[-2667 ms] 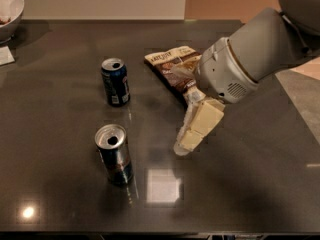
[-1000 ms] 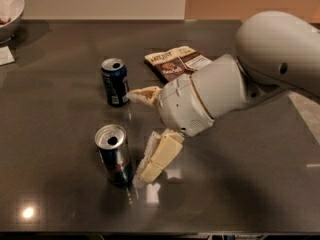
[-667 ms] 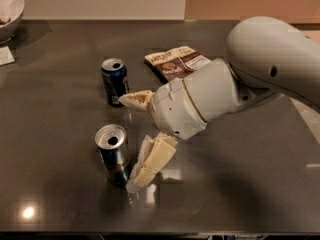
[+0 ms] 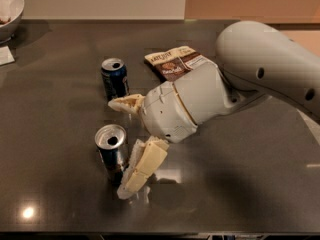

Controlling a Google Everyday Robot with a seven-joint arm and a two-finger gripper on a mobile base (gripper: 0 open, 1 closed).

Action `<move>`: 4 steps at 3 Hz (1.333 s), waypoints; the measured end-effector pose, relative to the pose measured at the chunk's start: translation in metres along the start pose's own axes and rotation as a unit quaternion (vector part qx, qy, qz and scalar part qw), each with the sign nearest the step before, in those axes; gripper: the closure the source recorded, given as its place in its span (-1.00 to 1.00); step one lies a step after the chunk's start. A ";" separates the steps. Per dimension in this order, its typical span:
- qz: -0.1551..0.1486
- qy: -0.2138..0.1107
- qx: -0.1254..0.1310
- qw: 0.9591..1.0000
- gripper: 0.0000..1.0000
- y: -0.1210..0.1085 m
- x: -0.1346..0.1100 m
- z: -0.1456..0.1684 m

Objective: Knock redbull can over

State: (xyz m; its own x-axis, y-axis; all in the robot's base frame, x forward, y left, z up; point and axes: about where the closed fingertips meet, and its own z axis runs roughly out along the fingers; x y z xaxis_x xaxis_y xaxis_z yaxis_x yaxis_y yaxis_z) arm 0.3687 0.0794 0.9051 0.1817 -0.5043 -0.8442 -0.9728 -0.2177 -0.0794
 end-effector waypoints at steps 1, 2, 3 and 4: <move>0.003 -0.003 -0.004 1.000 -0.66 -0.002 -0.002 0.005; 0.006 -0.003 -0.003 1.000 -0.20 -0.005 -0.002 0.006; 0.010 -0.001 0.001 1.000 0.28 -0.008 -0.002 0.004; 0.017 0.021 0.012 1.000 0.73 -0.016 -0.001 -0.005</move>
Offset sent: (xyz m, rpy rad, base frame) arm 0.0100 0.0054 -0.0034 0.0077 0.0277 -0.0182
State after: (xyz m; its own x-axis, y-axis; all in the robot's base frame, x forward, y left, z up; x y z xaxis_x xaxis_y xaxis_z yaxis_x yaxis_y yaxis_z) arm 0.3849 0.0789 0.9098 0.1548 -0.5455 -0.8237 -0.9814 -0.1809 -0.0646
